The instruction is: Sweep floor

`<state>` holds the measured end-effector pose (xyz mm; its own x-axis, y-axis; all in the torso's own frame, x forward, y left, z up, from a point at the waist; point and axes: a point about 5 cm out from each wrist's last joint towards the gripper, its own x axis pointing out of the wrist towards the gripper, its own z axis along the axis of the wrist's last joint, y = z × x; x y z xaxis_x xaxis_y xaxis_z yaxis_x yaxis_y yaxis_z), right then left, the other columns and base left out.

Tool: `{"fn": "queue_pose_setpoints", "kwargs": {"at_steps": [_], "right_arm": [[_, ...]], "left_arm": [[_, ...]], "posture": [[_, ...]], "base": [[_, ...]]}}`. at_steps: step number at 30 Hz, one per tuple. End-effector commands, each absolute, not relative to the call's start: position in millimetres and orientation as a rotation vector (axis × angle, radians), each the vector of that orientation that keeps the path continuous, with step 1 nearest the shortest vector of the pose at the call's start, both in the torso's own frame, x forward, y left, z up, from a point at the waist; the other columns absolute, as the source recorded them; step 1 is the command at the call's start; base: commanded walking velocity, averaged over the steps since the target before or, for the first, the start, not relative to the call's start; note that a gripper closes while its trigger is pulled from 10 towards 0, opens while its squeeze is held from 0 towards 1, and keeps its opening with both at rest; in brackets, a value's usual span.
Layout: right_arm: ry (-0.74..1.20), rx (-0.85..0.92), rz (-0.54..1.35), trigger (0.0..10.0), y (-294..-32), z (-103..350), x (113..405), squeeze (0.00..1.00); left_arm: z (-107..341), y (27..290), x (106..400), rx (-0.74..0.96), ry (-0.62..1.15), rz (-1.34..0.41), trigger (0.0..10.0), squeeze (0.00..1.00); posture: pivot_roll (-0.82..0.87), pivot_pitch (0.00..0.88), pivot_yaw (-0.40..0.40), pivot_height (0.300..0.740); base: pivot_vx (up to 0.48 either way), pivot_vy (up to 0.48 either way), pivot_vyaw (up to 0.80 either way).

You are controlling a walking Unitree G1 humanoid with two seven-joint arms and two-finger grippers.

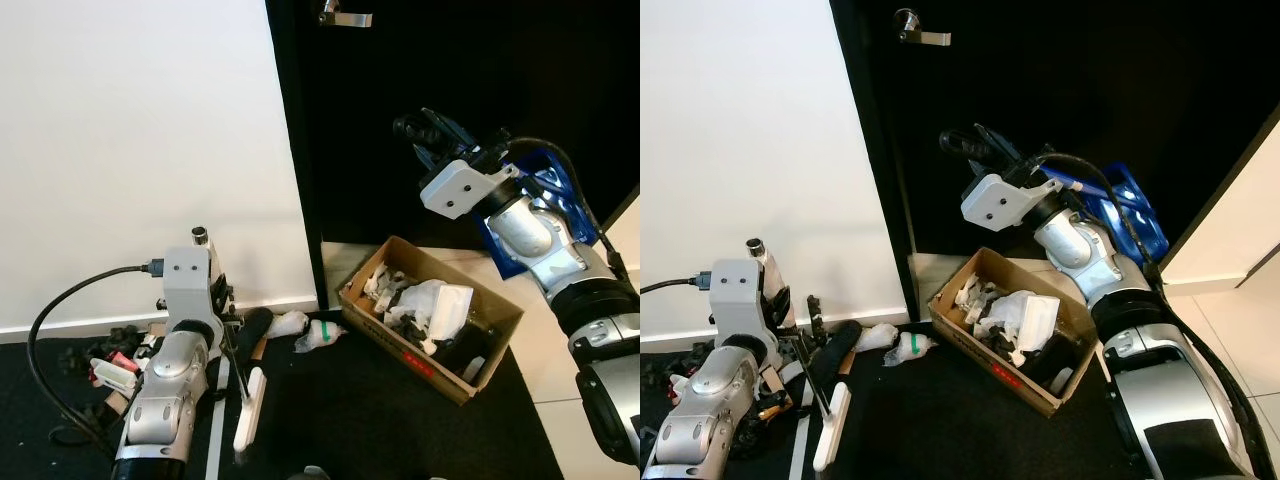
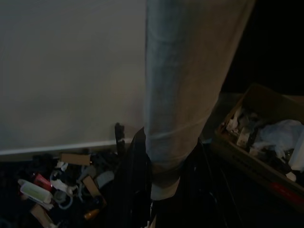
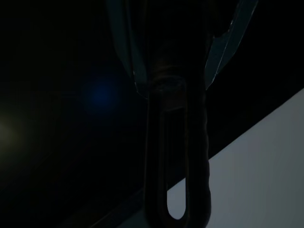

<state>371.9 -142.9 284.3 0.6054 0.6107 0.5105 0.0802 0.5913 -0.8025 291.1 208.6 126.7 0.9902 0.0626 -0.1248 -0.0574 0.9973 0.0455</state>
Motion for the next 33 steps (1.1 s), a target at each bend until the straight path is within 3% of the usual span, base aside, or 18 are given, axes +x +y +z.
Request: {"fn": "queue_pose_setpoints", "kwargs": {"at_steps": [1,12,17,18,19,20,22,28,33], "right_arm": [[-0.954,-0.904,0.371,10.0,-144.8,293.6,364.3,0.0],[-0.979,-0.607,0.067,10.0,-207.5,327.3,329.9,0.0],[-0.96,-0.48,0.031,10.0,-213.8,328.9,319.7,0.0],[-0.96,-0.48,0.031,10.0,-213.8,328.9,319.7,0.0],[-0.911,-0.27,0.012,10.0,-213.0,321.8,314.0,0.0],[-0.911,-0.27,0.012,10.0,-213.0,321.8,314.0,0.0],[-0.858,-0.031,0.038,10.0,-202.8,314.4,307.5,0.0],[-0.783,0.147,0.14,10.0,-175.4,305.5,303.1,0.0],[-0.732,0.148,0.19,10.0,-159.5,292.8,302.6,0.0]], "left_arm": [[128.0,208.5,288.8,0.039,0.114,0.075,10.0,0.0],[127.4,210.0,293.3,0.041,0.118,0.07,10.0,0.0],[128.3,208.5,297.0,0.038,0.114,0.062,10.0,0.0],[128.3,208.5,297.0,0.038,0.114,0.062,10.0,0.0],[128.9,205.8,299.7,0.037,0.111,0.052,10.0,0.0],[128.9,205.8,299.7,0.037,0.111,0.052,10.0,0.0],[129.9,204.2,301.7,0.038,0.107,0.045,10.0,0.0],[130.0,206.4,302.2,0.041,0.103,0.054,10.0,0.0],[129.2,208.6,301.3,0.043,0.102,0.07,10.0,0.0]], "posture": [[0.07,0.187,0.043,0.74],[0.03,0.172,0.064,0.74],[0.01,0.163,0.072,0.74],[0.01,0.163,0.072,0.74],[0.01,0.155,0.076,0.74],[0.01,0.155,0.076,0.74],[0.01,0.15,0.078,0.74],[0.02,0.136,0.066,0.74],[0.03,0.136,0.061,0.74]], "base": [[0.0,0.0,0.0],[0.0,0.0,0.0],[0.0,0.0,0.0],[0.0,0.0,0.0],[0.0,0.0,0.0],[0.0,0.0,0.0],[0.0,0.0,0.0],[0.0,0.0,0.0],[0.0,0.0,0.0]]}}
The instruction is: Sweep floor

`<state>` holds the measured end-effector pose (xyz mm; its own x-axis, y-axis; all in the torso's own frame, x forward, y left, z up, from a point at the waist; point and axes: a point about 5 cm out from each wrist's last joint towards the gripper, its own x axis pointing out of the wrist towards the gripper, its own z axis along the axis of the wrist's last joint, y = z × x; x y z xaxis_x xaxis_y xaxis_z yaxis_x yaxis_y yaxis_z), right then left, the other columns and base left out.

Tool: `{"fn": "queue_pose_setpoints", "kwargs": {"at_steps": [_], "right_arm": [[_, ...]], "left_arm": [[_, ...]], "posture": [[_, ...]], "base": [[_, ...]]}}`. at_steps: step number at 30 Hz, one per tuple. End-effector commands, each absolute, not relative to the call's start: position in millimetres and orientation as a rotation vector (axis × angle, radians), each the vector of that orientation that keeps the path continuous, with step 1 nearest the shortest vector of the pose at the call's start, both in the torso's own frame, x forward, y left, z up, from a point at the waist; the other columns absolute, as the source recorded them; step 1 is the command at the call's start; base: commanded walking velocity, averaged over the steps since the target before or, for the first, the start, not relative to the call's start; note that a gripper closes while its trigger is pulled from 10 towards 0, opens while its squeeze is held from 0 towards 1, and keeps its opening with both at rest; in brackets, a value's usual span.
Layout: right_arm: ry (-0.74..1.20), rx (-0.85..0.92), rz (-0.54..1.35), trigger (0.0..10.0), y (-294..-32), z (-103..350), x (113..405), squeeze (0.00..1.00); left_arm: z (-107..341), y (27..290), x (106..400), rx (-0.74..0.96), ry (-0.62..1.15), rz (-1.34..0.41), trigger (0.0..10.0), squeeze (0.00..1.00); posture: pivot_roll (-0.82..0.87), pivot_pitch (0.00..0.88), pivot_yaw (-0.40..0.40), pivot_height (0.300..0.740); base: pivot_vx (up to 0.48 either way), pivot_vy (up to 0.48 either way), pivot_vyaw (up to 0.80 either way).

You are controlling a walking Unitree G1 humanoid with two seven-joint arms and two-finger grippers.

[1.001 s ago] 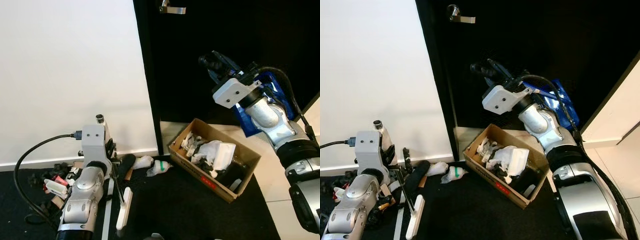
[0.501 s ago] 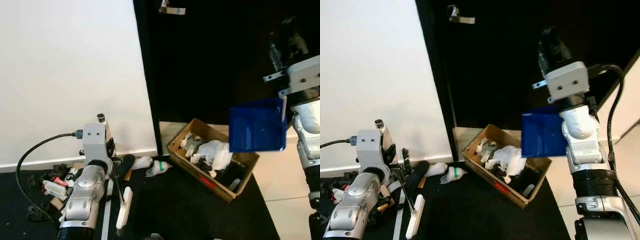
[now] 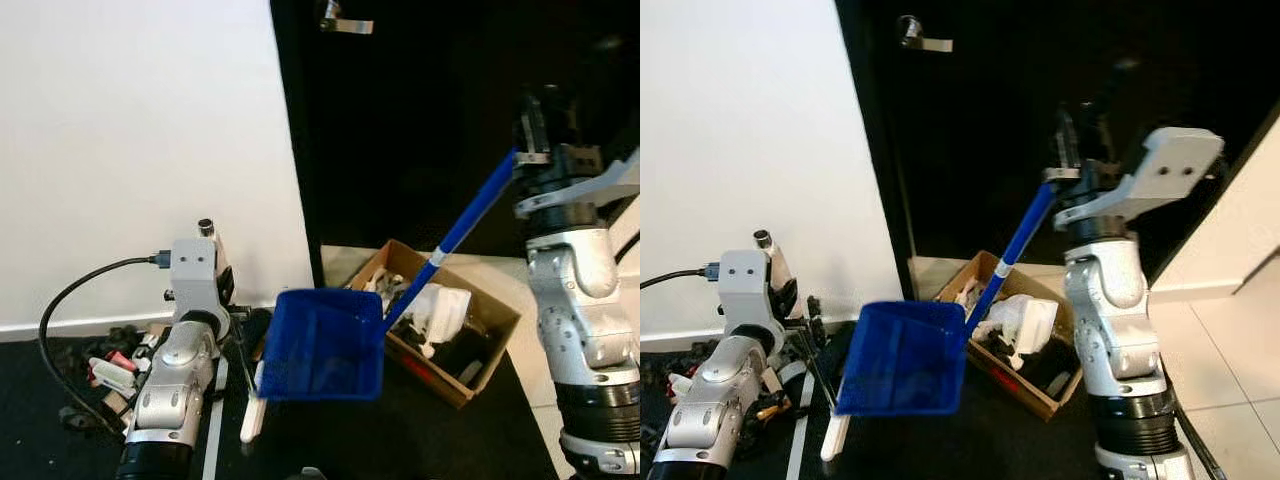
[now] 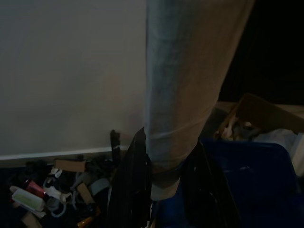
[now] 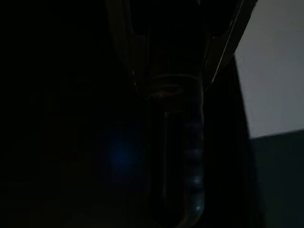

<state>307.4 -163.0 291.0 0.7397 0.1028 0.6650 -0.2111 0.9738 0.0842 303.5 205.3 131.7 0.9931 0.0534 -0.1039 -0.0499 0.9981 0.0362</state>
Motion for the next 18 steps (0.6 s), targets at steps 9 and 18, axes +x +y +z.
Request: {"fn": "queue_pose_setpoints", "kwargs": {"at_steps": [9,18], "right_arm": [[-0.508,0.154,0.304,10.0,-116.1,235.6,297.9,0.0],[-0.331,0.067,0.281,10.0,-102.4,172.0,302.9,0.0]], "left_arm": [[120.6,222.1,292.7,0.061,0.124,0.153,10.0,0.0],[106.0,230.3,278.5,0.087,0.164,0.187,10.0,0.0]], "posture": [[0.04,0.142,0.037,0.74],[0.06,0.15,0.037,0.74]], "base": [[0.0,0.0,0.0],[0.0,0.0,0.0]]}}
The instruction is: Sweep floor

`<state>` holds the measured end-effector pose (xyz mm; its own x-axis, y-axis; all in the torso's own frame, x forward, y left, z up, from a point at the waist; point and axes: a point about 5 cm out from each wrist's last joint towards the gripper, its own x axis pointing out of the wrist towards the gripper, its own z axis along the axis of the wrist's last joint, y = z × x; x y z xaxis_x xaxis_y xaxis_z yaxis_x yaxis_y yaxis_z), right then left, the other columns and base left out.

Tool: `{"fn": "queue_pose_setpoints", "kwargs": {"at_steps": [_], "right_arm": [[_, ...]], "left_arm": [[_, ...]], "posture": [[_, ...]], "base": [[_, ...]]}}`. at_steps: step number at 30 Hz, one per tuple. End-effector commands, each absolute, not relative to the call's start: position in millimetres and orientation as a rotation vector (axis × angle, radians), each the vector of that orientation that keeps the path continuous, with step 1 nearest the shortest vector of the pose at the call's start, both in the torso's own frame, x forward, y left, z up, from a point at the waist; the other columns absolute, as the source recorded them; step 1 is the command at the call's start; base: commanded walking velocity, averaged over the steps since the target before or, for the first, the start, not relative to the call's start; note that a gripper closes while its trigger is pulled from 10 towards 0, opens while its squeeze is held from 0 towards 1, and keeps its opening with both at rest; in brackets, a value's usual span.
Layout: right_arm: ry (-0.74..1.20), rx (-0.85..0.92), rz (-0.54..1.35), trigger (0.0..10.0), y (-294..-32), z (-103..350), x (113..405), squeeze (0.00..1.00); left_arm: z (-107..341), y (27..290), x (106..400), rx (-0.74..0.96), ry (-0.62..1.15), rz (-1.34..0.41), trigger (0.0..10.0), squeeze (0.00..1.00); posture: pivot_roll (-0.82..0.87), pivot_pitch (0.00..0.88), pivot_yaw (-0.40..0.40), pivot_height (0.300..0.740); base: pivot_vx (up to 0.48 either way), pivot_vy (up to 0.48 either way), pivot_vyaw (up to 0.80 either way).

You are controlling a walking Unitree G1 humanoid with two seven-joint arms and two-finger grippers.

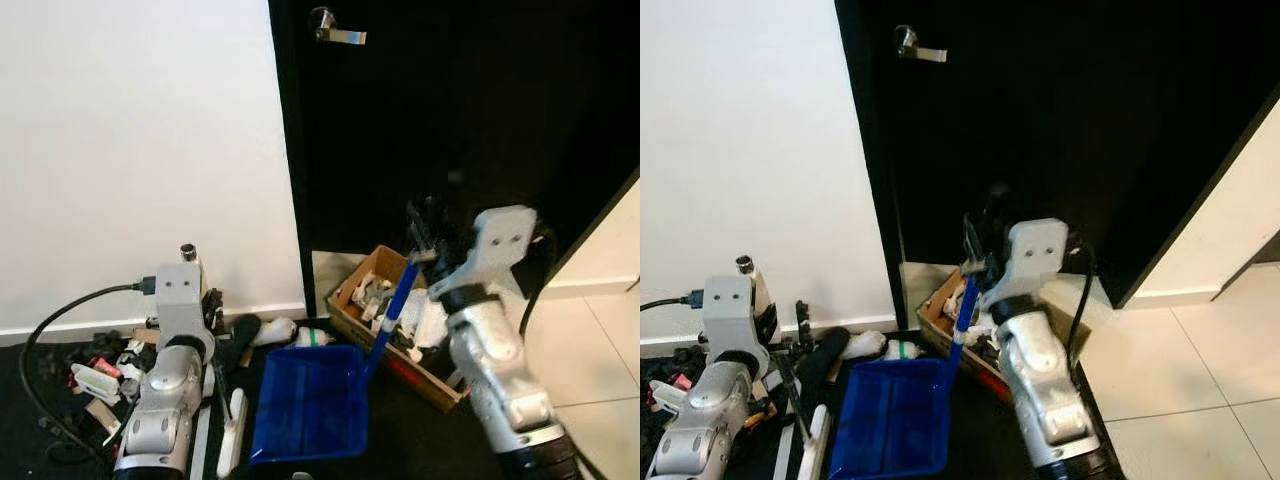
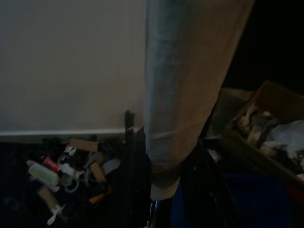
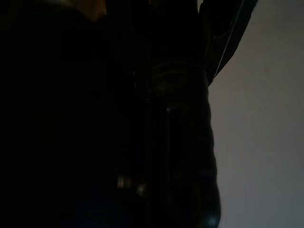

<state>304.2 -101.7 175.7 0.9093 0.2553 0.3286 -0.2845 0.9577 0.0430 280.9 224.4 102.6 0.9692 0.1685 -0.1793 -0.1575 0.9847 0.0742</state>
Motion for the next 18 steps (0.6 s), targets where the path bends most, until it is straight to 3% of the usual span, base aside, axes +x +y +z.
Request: {"fn": "queue_pose_setpoints", "kwargs": {"at_steps": [1,5,18], "right_arm": [[-0.331,0.067,0.281,10.0,-102.4,172.0,302.9,0.0],[-0.292,-0.038,0.278,10.0,-102.8,153.1,299.8,0.0],[-0.304,-0.007,0.25,10.0,-98.0,148.5,308.1,0.0]], "left_arm": [[106.0,230.3,278.5,0.087,0.164,0.187,10.0,0.0],[105.8,232.2,275.4,0.085,0.162,0.177,10.0,0.0],[102.6,230.5,268.7,0.073,0.141,0.186,10.0,0.0]], "posture": [[0.06,0.15,0.037,0.74],[0.06,0.151,0.04,0.74],[0.06,0.14,0.039,0.74]], "base": [[0.0,0.0,0.0],[0.0,0.0,0.0],[0.0,0.0,0.0]]}}
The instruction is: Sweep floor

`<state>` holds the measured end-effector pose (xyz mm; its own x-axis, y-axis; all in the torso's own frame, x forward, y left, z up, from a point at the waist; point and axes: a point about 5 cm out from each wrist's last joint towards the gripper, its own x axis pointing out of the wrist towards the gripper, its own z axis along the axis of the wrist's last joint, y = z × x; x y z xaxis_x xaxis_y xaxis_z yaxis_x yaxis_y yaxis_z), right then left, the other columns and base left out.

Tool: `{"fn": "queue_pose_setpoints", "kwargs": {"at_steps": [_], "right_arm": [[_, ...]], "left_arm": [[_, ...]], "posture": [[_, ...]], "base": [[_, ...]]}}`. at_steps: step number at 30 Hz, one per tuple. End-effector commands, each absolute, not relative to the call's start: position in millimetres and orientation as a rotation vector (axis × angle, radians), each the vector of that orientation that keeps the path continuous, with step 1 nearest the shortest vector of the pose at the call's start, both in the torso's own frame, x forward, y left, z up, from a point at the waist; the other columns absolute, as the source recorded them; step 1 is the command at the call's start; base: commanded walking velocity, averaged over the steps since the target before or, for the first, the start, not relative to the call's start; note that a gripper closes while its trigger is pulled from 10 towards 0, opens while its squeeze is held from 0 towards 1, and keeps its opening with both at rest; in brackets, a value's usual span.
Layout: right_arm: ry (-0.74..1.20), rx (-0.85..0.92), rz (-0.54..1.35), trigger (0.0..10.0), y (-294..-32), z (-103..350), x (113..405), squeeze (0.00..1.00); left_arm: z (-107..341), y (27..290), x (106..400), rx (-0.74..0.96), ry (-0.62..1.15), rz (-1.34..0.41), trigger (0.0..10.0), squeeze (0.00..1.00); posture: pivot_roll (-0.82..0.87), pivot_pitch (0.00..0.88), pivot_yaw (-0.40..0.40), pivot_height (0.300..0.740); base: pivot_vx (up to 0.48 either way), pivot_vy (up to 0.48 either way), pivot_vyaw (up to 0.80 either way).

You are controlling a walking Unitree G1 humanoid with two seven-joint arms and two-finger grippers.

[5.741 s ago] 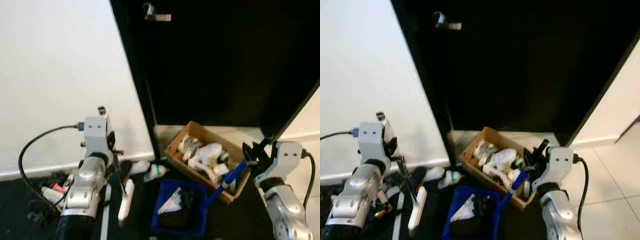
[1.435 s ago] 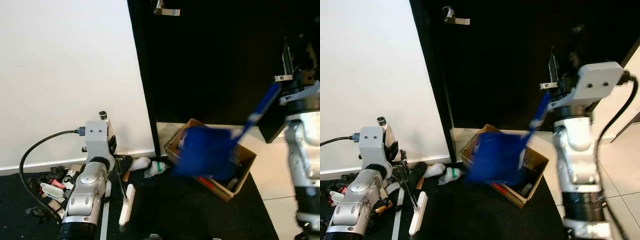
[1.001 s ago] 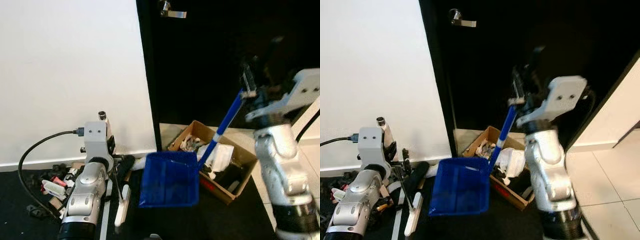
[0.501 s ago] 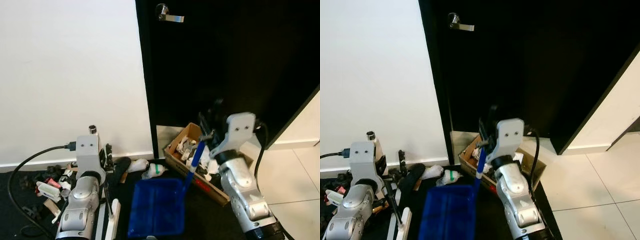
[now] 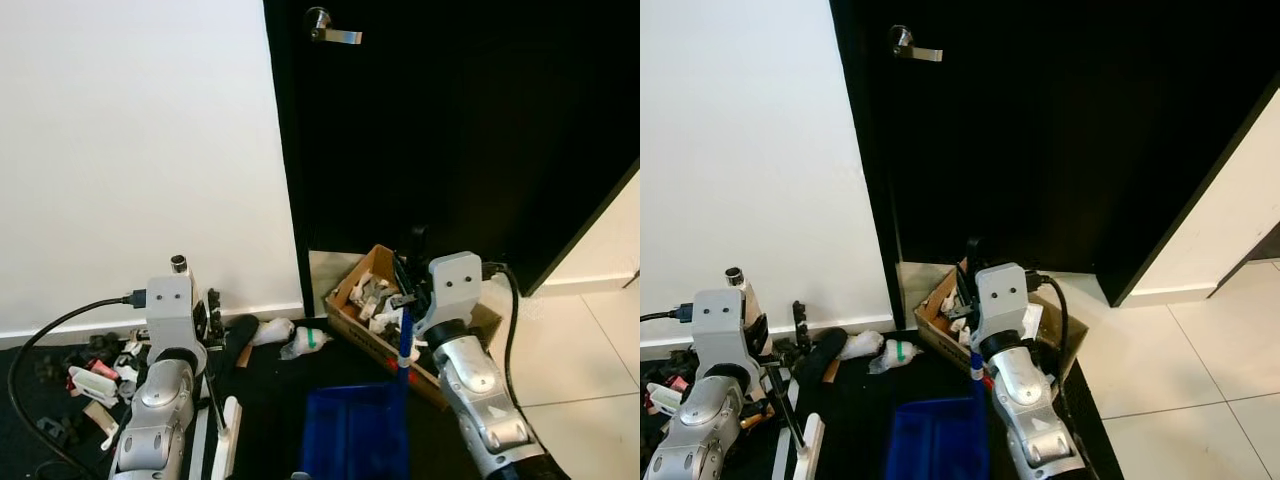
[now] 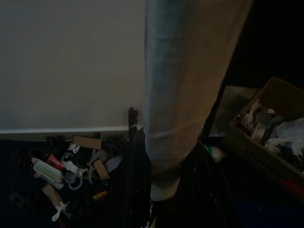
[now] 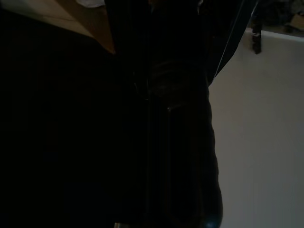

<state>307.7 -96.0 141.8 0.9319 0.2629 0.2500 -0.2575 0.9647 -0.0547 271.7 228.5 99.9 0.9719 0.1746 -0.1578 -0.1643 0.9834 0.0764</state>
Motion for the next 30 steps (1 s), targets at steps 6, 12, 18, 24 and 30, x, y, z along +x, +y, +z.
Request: {"fn": "queue_pose_setpoints", "kwargs": {"at_steps": [6,12,18,24,30], "right_arm": [[-0.295,0.001,0.211,10.0,-104.3,145.4,312.6,0.0],[-0.284,0.018,0.186,10.0,-109.3,142.0,314.8,0.0],[-0.28,0.033,0.171,10.0,-111.0,140.6,316.1,0.0],[-0.277,0.047,0.166,10.0,-110.8,139.0,316.4,0.0],[-0.275,0.047,0.166,10.0,-111.1,137.8,316.1,0.0]], "left_arm": [[101.1,225.2,267.6,0.055,0.137,0.185,10.0,0.0],[99.6,223.1,268.5,0.067,0.145,0.185,10.0,0.0],[102.9,221.5,270.8,0.074,0.133,0.178,10.0,0.0],[104.8,220.6,273.2,0.076,0.128,0.177,10.0,0.0],[107.4,221.5,276.1,0.074,0.122,0.176,10.0,0.0]], "posture": [[0.06,0.132,0.029,0.74],[0.06,0.133,0.029,0.74],[0.06,0.134,0.031,0.74],[0.07,0.134,0.032,0.74],[0.07,0.136,0.033,0.74]], "base": [[0.0,0.0,0.0],[0.0,0.0,0.0],[0.0,0.0,0.0],[0.0,0.0,0.0],[0.0,0.0,0.0]]}}
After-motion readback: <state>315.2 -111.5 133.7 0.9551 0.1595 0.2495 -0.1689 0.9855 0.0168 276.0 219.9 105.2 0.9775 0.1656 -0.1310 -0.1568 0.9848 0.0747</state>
